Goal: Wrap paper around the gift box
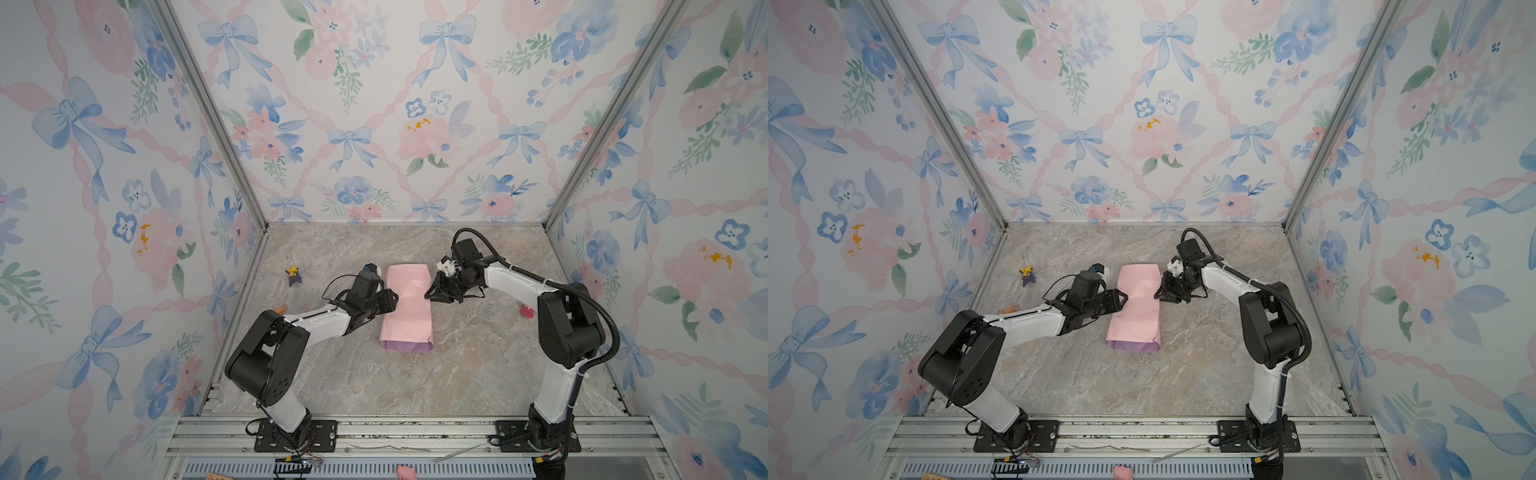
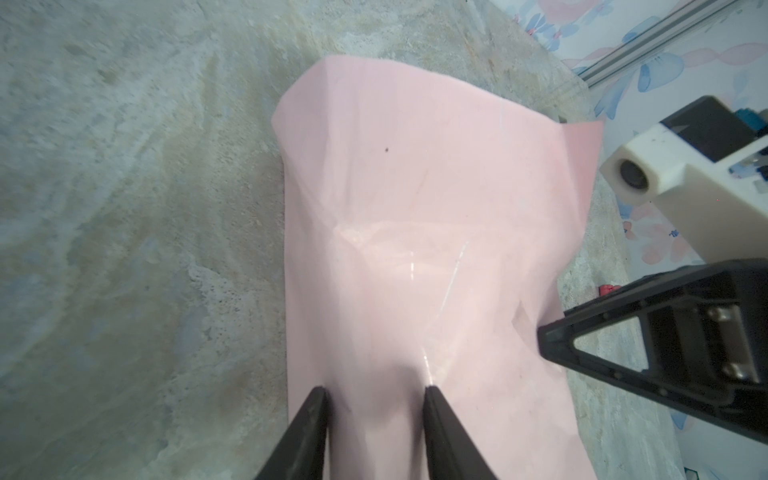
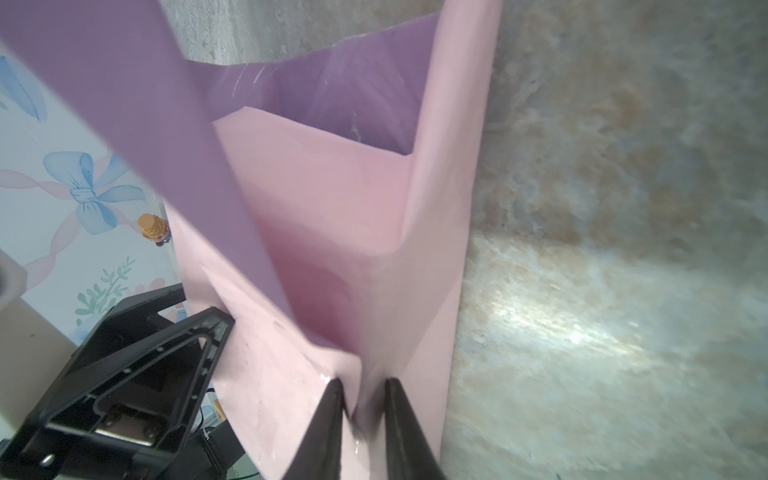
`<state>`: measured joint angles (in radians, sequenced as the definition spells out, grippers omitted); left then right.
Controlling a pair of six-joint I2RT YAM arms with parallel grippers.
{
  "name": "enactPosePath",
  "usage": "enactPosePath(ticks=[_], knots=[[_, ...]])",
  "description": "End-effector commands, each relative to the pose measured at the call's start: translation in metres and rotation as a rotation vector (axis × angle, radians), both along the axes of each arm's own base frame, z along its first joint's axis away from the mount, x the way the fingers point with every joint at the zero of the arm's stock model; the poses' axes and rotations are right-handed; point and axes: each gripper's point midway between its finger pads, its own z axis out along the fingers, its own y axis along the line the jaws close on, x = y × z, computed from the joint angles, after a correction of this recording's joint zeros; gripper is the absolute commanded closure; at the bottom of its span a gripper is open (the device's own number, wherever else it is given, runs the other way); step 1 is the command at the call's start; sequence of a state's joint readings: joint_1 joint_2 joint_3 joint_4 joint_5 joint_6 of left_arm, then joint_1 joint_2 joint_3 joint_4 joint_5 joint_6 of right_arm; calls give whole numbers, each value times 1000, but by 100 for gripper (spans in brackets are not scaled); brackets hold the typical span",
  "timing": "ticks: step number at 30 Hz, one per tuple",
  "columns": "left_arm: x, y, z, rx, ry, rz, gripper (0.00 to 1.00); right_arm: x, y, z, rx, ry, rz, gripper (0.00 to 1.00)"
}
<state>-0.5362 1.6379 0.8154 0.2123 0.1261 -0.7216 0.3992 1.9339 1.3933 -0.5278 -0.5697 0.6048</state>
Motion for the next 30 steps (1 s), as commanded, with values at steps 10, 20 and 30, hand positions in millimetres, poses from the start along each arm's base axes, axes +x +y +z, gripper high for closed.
enactPosePath(ticks=[10, 20, 30], knots=[[-6, 7, 22, -25, -3, 26, 43, 25, -11, 34, -44, -131, 16, 48], [-41, 25, 26, -140, 28, 48, 41, -36, -6, 18, -83, -55, 105, 43], [-50, 9, -7, -161, 96, 6, 54, -37, 2, -9, -117, -33, 112, 56]])
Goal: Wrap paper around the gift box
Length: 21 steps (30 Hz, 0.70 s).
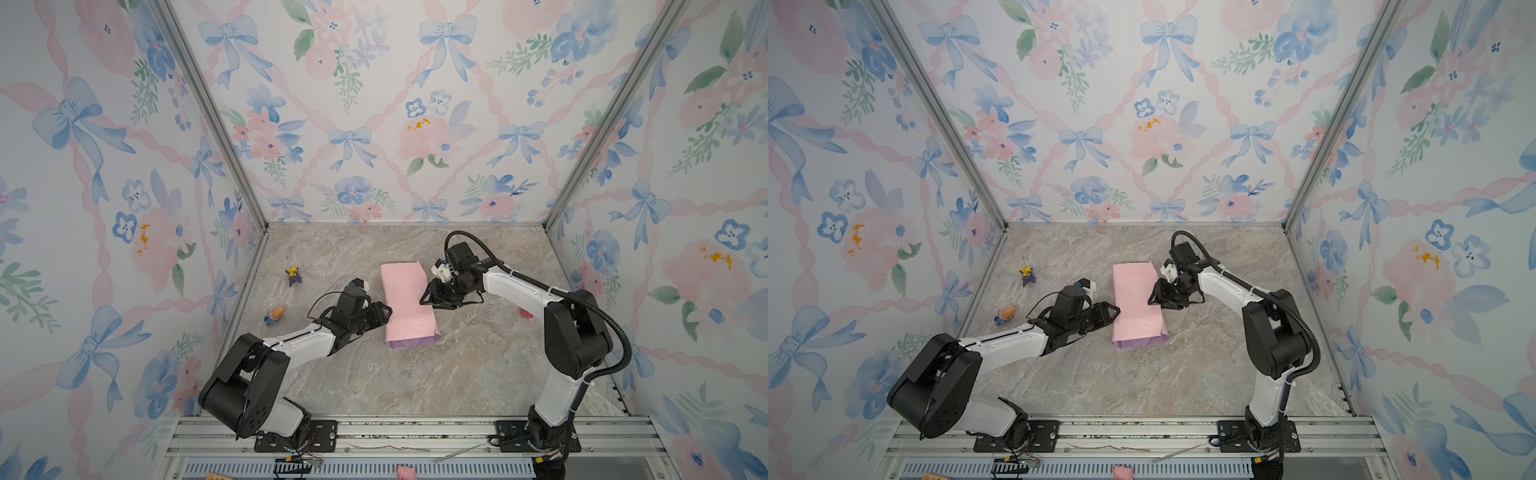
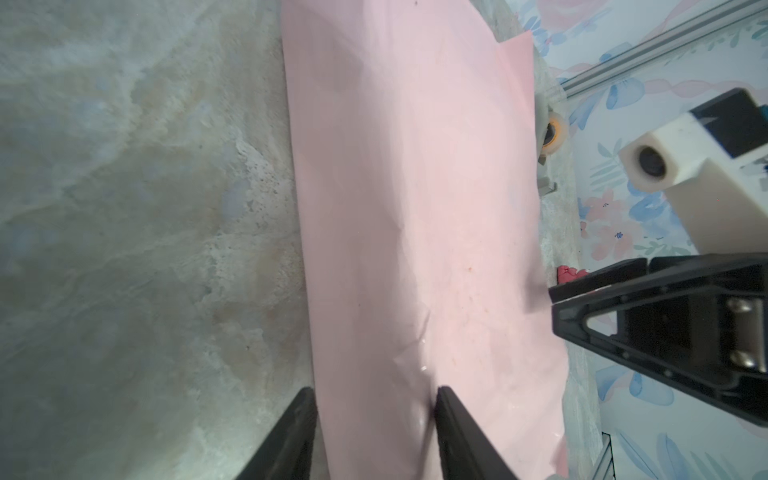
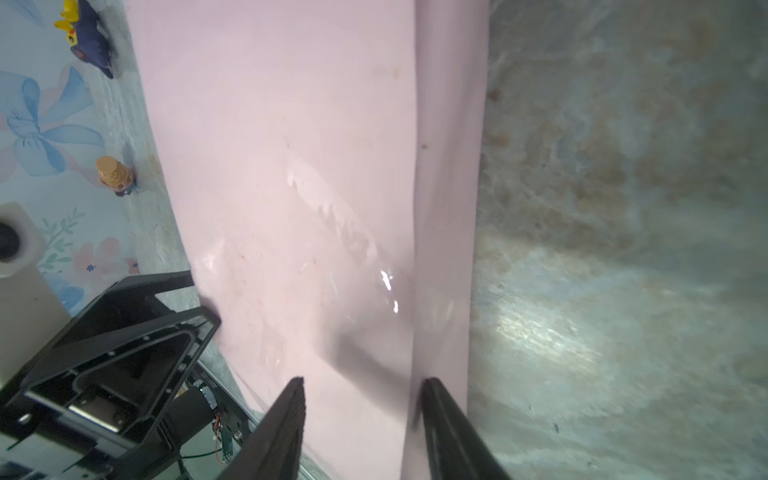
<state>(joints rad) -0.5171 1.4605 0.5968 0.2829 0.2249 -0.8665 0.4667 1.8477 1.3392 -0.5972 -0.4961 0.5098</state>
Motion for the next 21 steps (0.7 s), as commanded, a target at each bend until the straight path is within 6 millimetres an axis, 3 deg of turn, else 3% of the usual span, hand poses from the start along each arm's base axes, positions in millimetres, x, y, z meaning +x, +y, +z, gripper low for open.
enactPosePath(ticks=[1, 6, 9, 12, 17, 21], knots=[[-1, -10, -6, -3, 5, -28, 55, 0, -3, -16, -35, 12, -11, 58], [6, -17, 0, 17, -31, -51, 57, 10, -11, -9, -28, -22, -41, 59], [11, -12, 22, 44, -122, -41, 54, 15, -22, 10, -21, -88, -57, 50], [16, -3, 54, 118, -259, -52, 52, 17, -35, 30, -4, -175, -79, 49], [7, -10, 98, 303, -534, -272, 47, 6, -51, 45, 15, -291, -102, 48], [-14, -31, 100, 470, -694, -558, 44, -6, -62, 36, -4, -329, -113, 47]])
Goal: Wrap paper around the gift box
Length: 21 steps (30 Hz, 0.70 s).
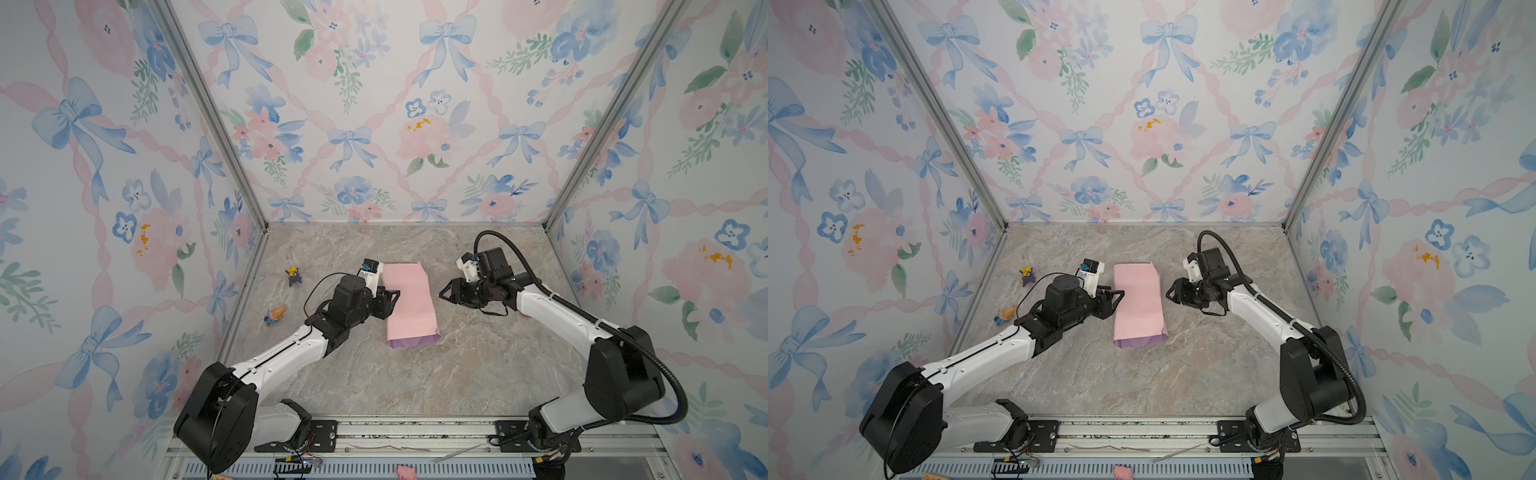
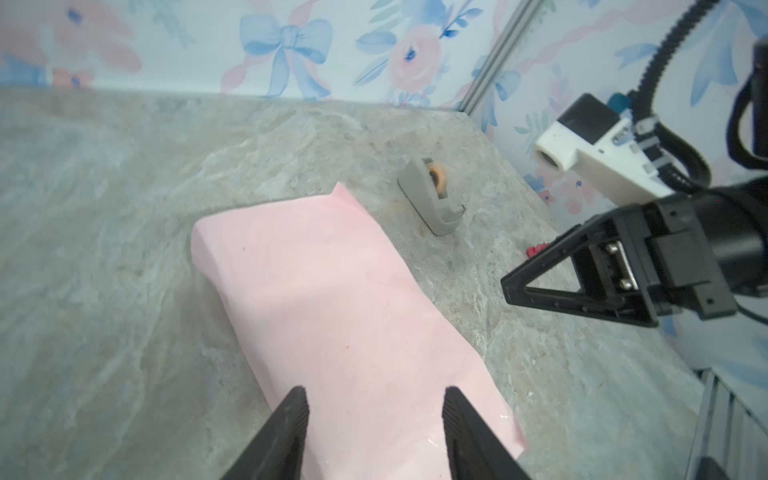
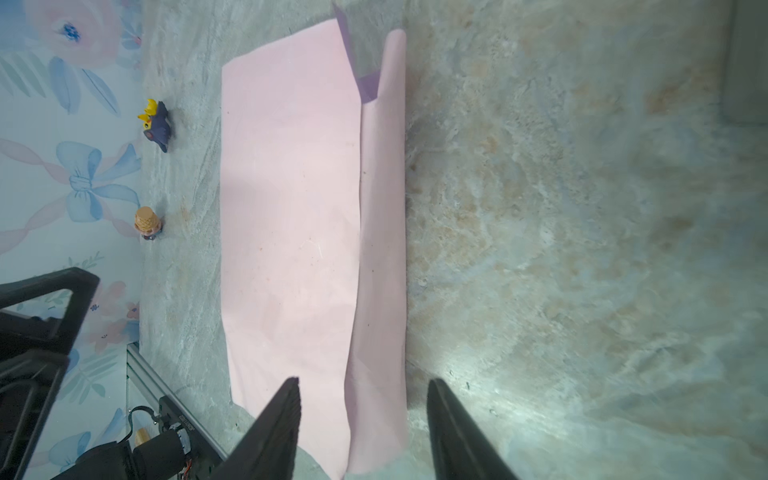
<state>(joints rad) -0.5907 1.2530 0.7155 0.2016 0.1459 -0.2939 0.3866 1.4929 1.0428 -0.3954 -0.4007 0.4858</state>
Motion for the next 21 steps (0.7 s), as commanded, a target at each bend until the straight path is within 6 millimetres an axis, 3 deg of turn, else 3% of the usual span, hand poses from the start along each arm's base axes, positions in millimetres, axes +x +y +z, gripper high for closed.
enactPosePath(ticks=[1, 7, 12, 21], knots=[[-20, -15, -13, 292, -151, -253, 43, -3, -9, -14, -37, -46, -10, 47], [-22, -26, -48, 538, -206, -397, 40, -21, -9, -30, -76, -90, 44, 45], [-4, -33, -55, 613, -225, -391, 38, -29, 0, -39, -96, -117, 108, 43], [3, -40, -75, 678, -217, -427, 37, -25, 12, -40, -87, -159, 161, 41]])
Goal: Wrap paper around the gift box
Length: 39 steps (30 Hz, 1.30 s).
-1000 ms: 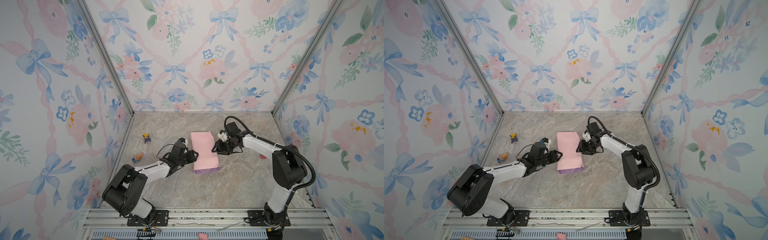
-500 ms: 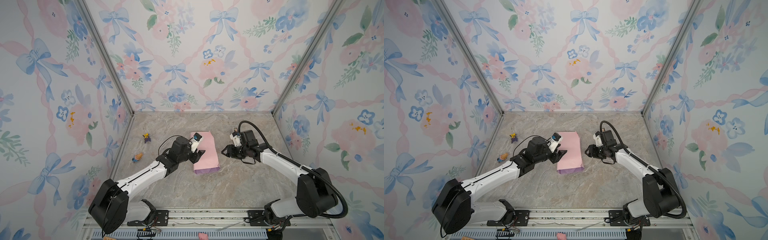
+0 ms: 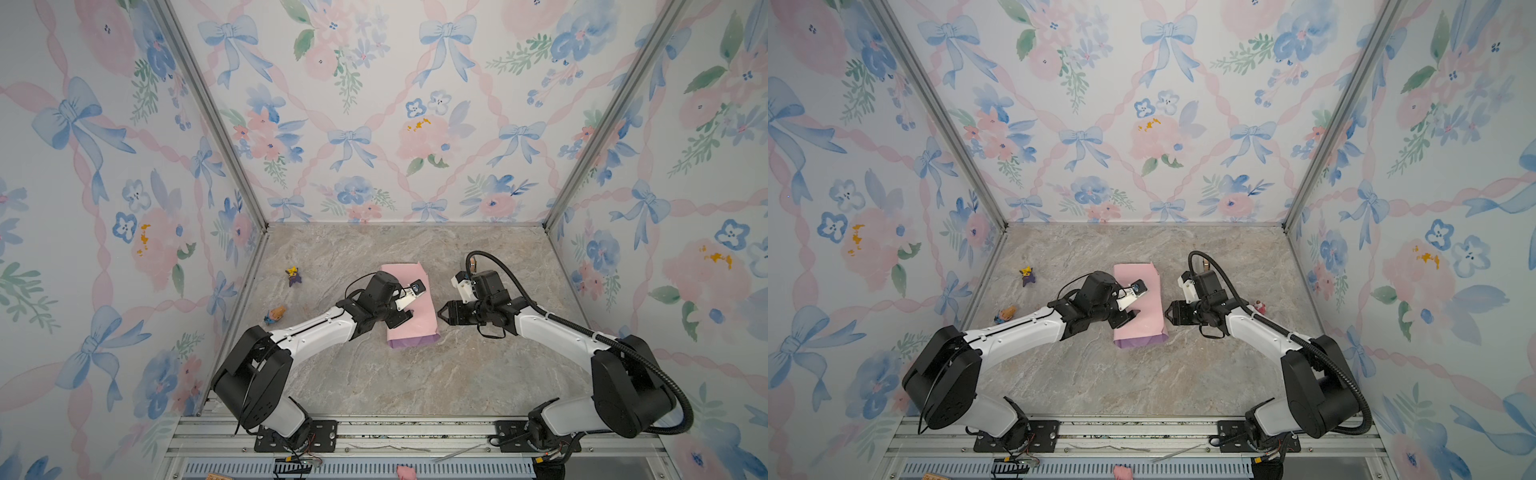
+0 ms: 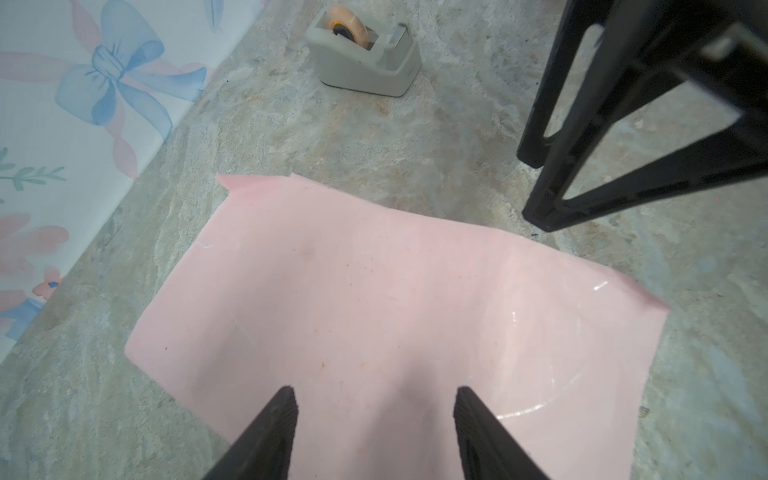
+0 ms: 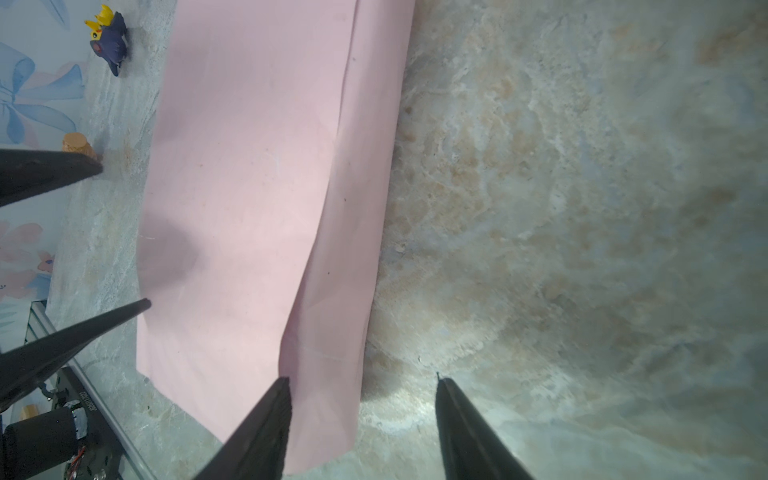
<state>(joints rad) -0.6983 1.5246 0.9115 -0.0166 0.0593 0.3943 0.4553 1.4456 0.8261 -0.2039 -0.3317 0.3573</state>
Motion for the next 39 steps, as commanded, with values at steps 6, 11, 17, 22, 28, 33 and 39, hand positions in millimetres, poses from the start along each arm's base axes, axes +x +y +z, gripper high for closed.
enactPosePath(ticks=[6, 11, 17, 22, 28, 33, 39], knots=[[1, 4, -25, 105, -3, -29, 38, -1, 21, 7, 15, -68, 101, 39], [2, 6, -34, 133, 1, -24, 41, -3, 25, -4, -23, -60, 123, 38], [2, 7, -37, 154, -8, -27, 44, 9, 24, -19, -97, -69, 118, 39], [2, 8, -39, 170, -15, -29, 47, 26, 28, -22, -117, -116, 111, 41], [0, 6, -38, 164, -13, -38, 49, 38, 33, -31, -124, -138, 114, 44], [1, 5, -38, 151, -13, -37, 50, 39, 38, -43, -121, -146, 121, 48], [6, -2, -19, 84, -43, -15, 46, 37, 38, -52, -137, -152, 121, 65]])
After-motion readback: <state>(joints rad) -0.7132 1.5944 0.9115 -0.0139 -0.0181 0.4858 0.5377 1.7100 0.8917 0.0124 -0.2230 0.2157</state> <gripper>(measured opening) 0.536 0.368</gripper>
